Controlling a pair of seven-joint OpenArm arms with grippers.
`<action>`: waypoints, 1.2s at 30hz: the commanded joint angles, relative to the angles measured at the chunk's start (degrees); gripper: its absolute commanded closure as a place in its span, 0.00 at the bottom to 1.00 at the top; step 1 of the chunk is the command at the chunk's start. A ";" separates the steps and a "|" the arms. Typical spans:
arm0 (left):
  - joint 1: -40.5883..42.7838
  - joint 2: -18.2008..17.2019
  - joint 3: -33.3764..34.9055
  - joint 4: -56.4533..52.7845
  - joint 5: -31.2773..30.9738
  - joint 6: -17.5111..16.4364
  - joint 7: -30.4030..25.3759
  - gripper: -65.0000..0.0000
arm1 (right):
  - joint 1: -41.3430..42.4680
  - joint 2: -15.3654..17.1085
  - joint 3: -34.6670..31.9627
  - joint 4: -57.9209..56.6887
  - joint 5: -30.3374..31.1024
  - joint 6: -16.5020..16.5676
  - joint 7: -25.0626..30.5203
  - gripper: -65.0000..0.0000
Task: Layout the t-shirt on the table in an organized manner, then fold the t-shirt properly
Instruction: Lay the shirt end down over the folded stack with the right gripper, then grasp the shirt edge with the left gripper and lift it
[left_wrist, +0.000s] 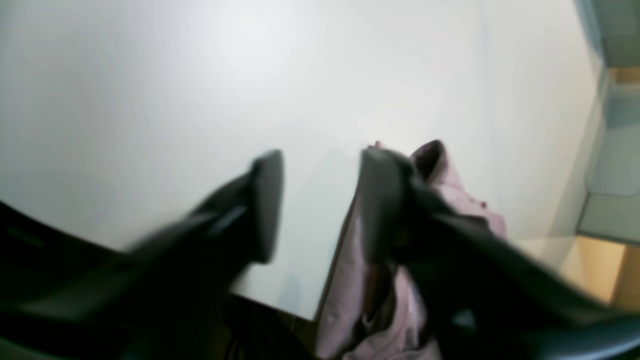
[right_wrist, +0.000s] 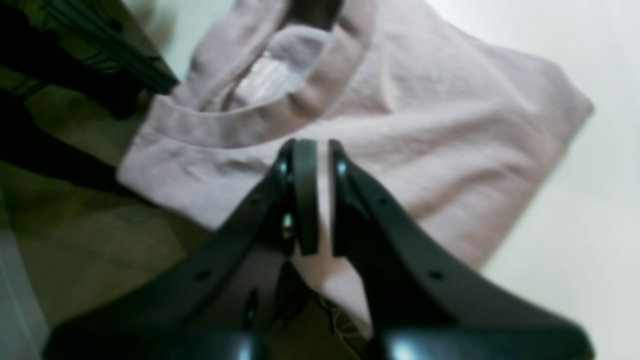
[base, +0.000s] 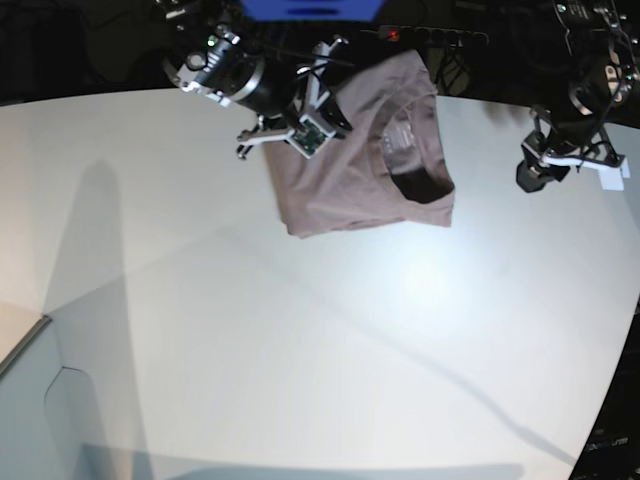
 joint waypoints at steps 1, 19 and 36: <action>-0.01 -0.62 -0.08 0.86 -1.89 0.03 -0.49 0.49 | 0.01 -0.28 -0.05 0.89 1.00 0.82 1.39 0.95; 1.66 0.26 8.10 0.60 -1.89 0.03 -0.58 0.36 | -0.08 -0.28 1.45 0.80 1.09 0.82 1.39 0.95; -1.86 3.51 15.57 -6.35 -1.36 0.03 -1.11 0.36 | 0.01 -0.37 1.45 0.71 1.09 0.82 1.39 0.95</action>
